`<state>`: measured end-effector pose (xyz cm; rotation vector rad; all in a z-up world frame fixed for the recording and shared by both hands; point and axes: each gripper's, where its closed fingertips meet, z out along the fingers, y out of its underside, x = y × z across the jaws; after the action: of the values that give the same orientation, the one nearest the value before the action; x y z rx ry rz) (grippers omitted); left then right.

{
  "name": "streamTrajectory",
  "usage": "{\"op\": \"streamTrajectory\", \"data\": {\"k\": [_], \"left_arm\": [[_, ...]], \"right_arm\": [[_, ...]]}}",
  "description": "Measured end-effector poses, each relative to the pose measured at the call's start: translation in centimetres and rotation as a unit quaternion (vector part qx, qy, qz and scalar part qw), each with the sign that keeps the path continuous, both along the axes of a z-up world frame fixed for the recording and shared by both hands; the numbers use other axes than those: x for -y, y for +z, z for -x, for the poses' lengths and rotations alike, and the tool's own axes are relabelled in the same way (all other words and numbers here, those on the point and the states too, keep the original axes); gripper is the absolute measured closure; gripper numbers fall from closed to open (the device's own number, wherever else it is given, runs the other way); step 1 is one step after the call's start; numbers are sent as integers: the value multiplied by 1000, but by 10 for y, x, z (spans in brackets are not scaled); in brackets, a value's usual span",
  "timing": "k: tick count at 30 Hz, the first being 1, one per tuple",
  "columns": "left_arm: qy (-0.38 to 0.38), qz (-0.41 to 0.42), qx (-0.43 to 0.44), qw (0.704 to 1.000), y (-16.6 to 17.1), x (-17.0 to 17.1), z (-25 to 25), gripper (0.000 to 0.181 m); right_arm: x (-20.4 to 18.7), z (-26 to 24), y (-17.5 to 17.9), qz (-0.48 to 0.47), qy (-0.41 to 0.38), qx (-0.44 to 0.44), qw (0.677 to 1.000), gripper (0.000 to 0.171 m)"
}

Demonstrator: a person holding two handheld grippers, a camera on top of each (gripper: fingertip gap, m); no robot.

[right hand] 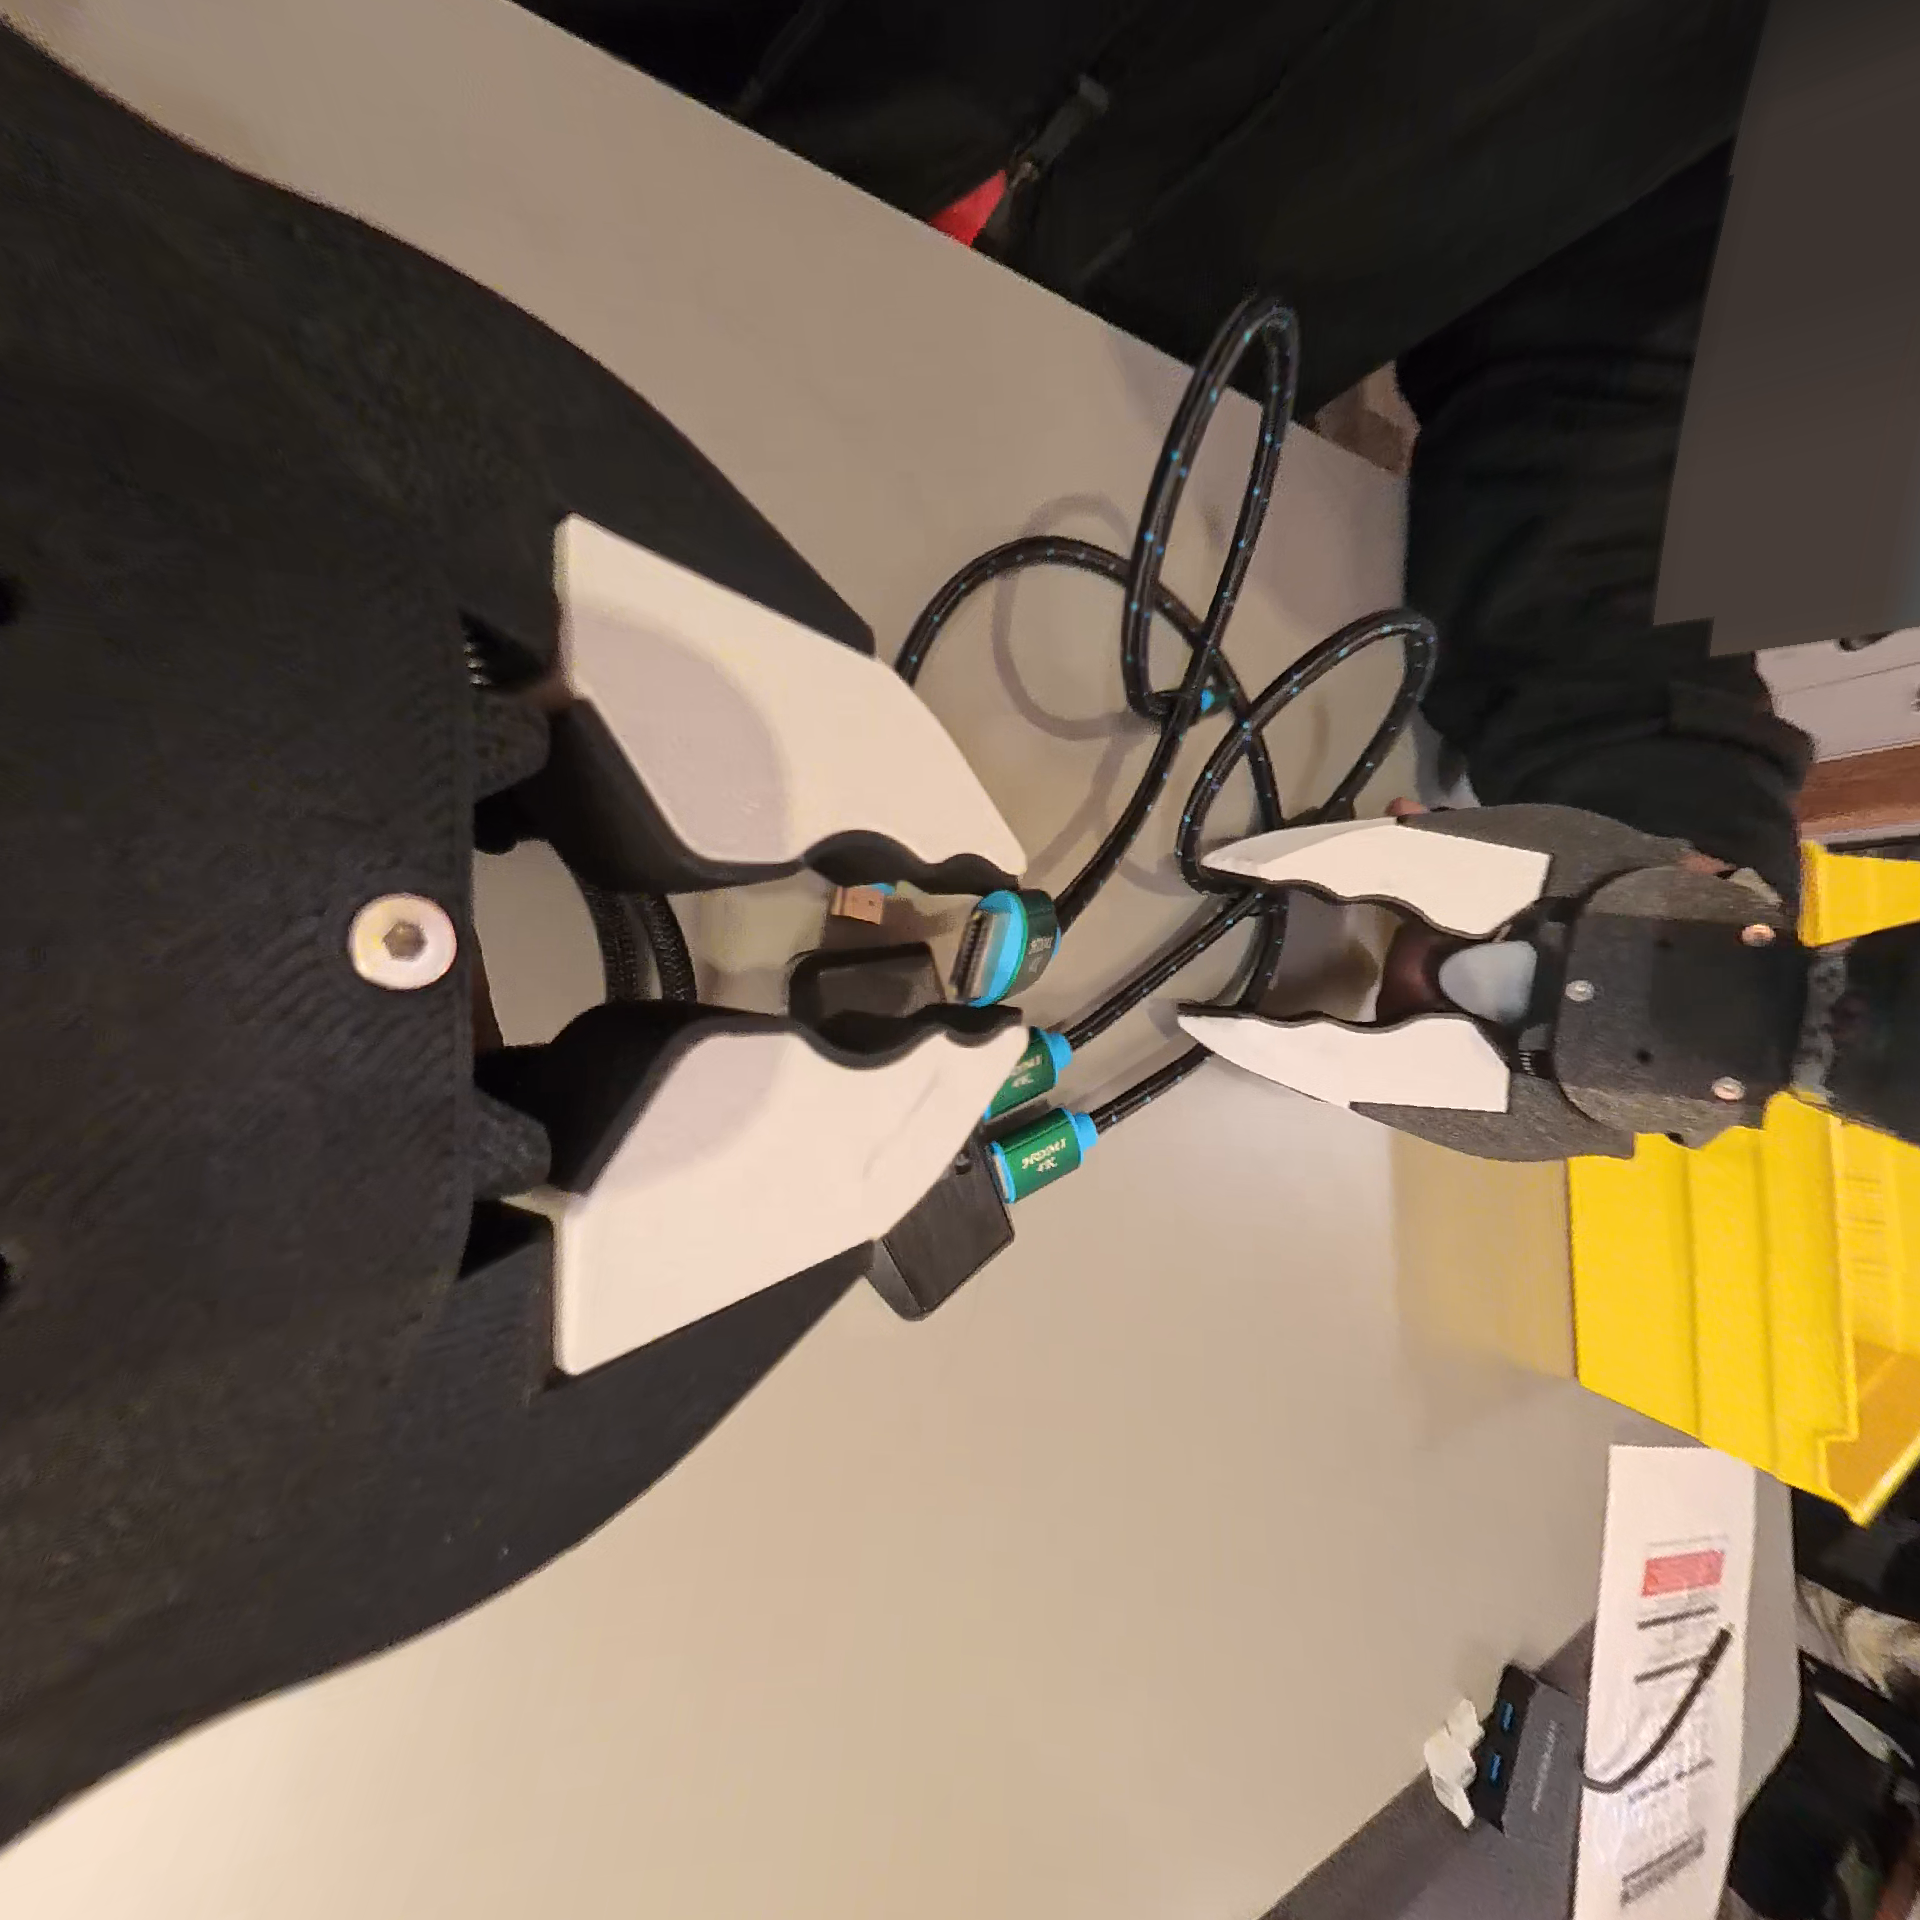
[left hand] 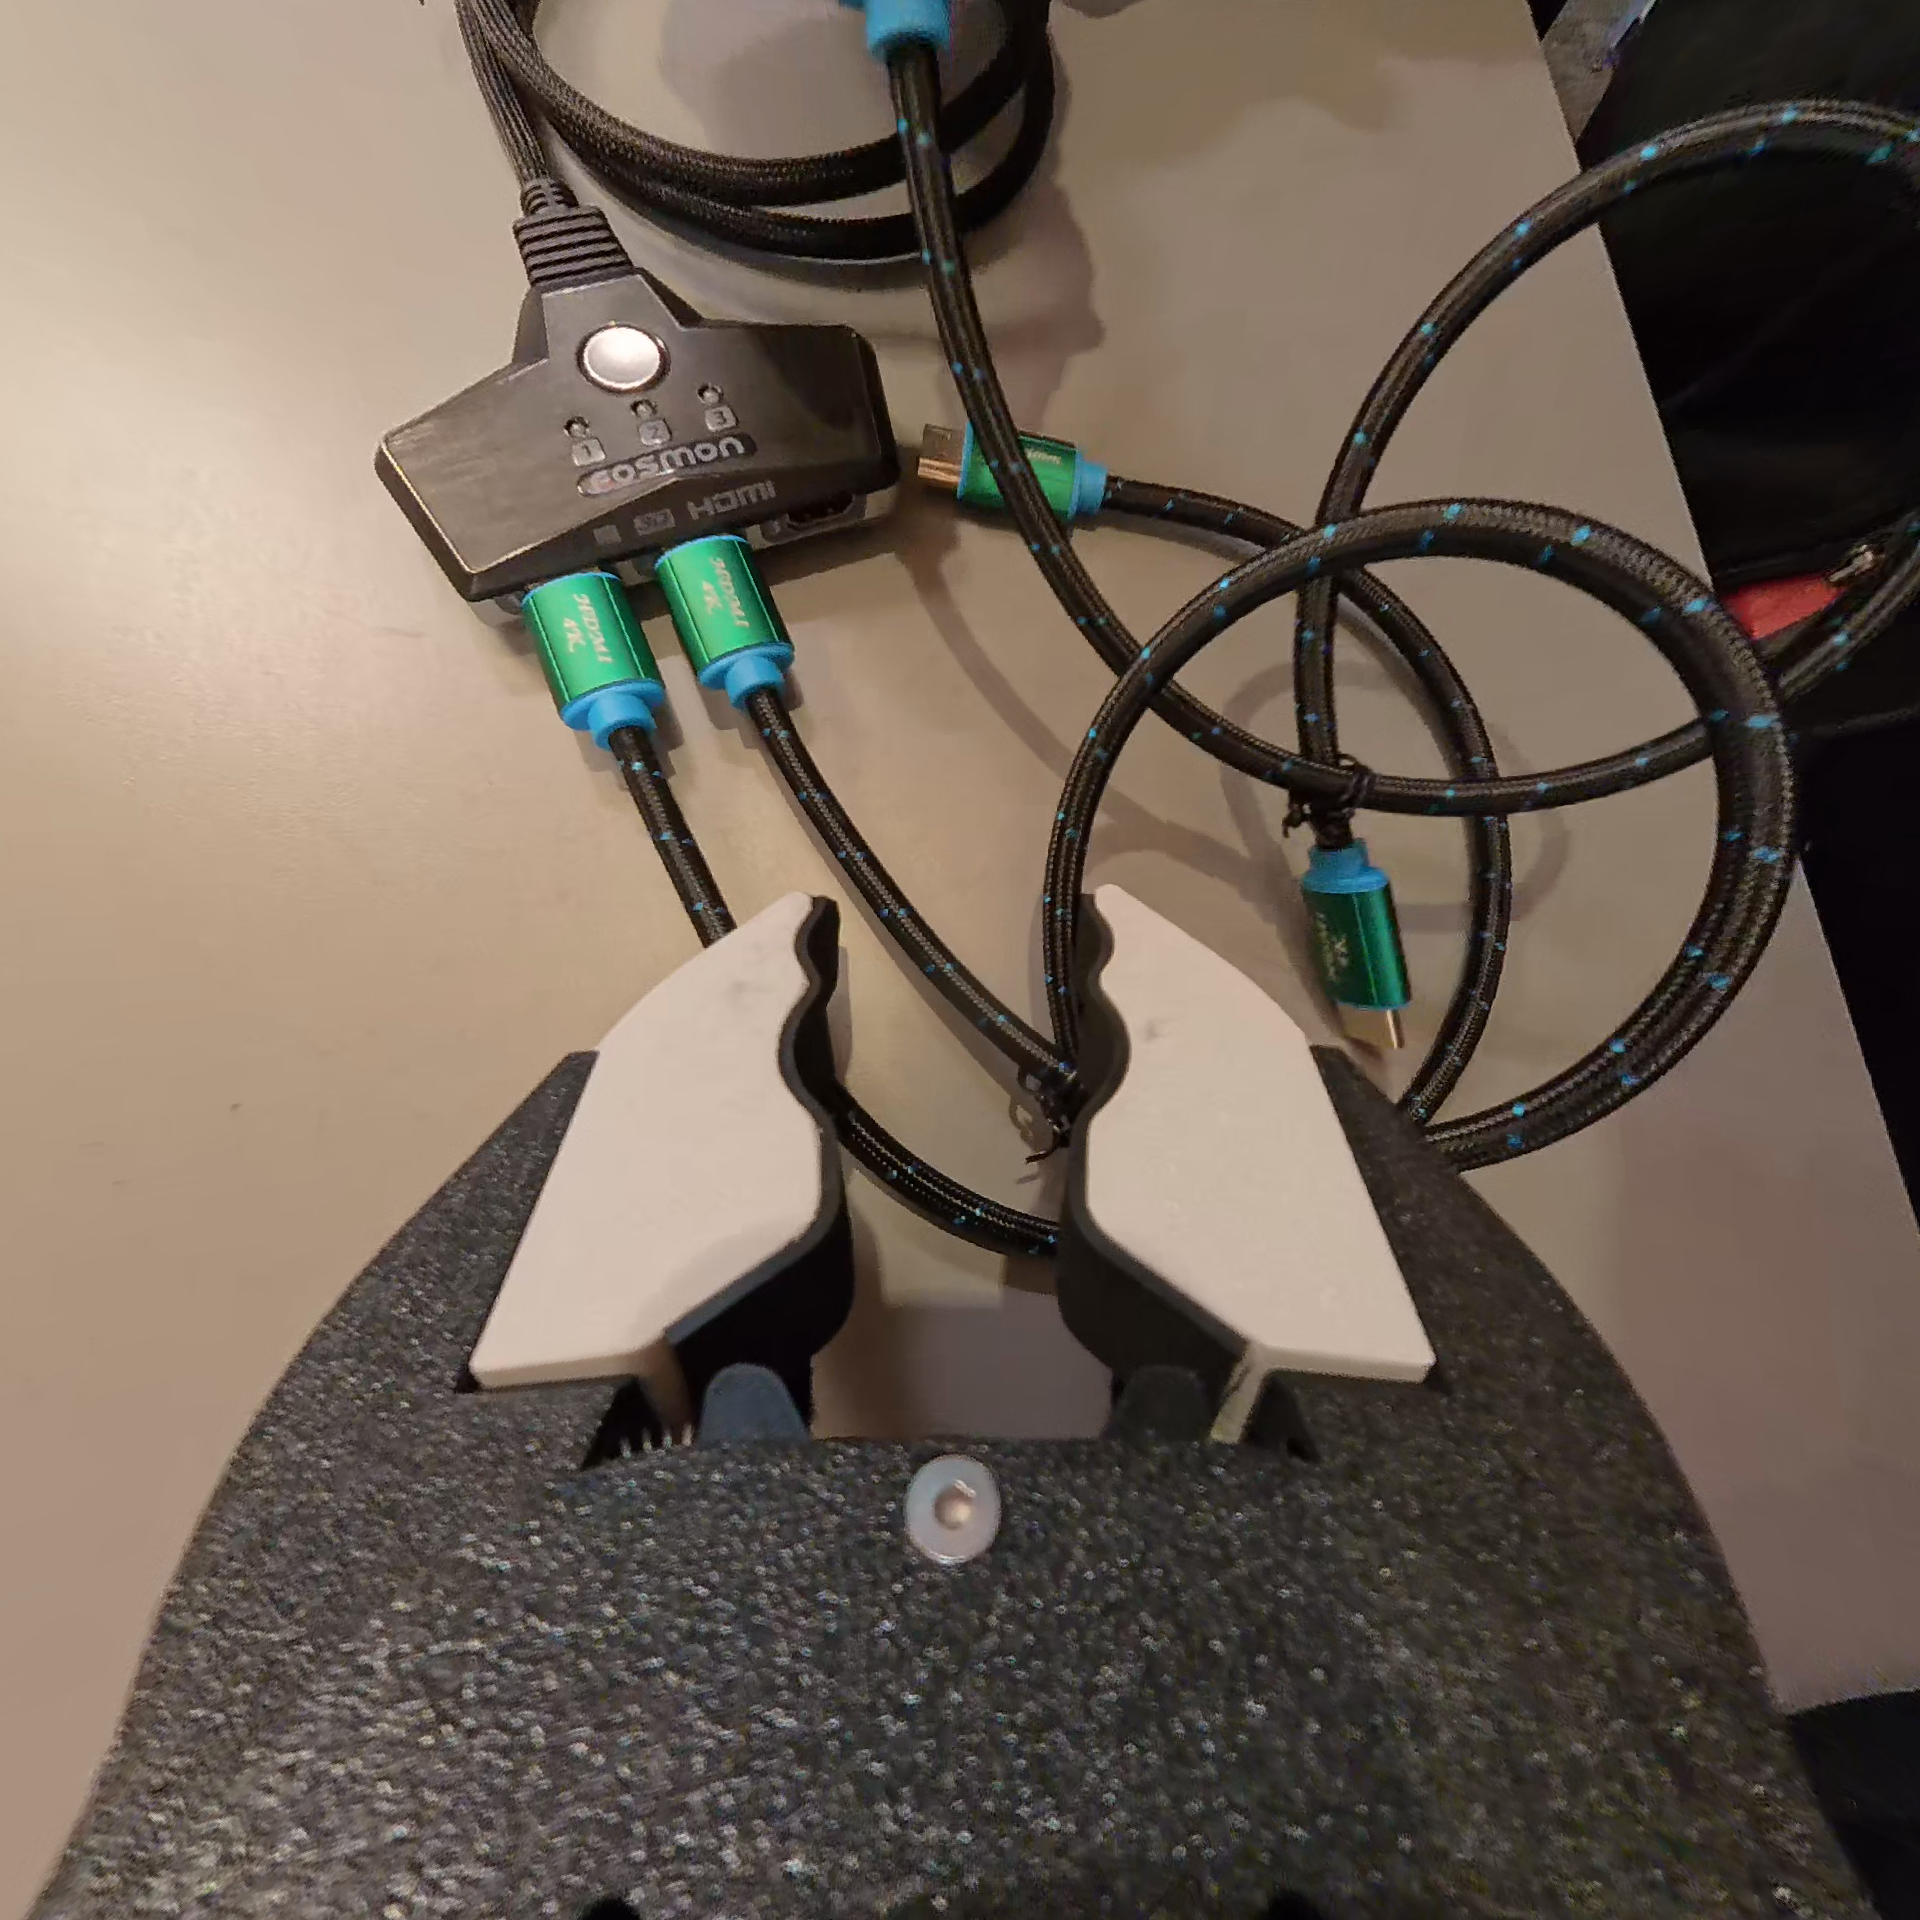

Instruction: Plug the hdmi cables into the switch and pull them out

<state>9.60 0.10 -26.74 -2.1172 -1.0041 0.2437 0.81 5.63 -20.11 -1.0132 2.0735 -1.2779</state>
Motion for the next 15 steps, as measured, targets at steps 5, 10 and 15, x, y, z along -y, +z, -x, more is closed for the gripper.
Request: {"op": "streamTrajectory", "data": {"k": [5, 10, 15], "left_arm": [[2, -2, -3, 1000, 1, 1, 1, 137], [4, -3, -4, 1000, 1, 1, 1, 136], [8, -8, -5, 1000, 3, 3, 2, 137]], "right_arm": [[0, -7, 9, 11, 9, 38, 999, 151], [-1, -17, 23, 27, 21, 92, 995, 152], [-5, -40, 5, 15, 51, 73, 996, 153]]}}
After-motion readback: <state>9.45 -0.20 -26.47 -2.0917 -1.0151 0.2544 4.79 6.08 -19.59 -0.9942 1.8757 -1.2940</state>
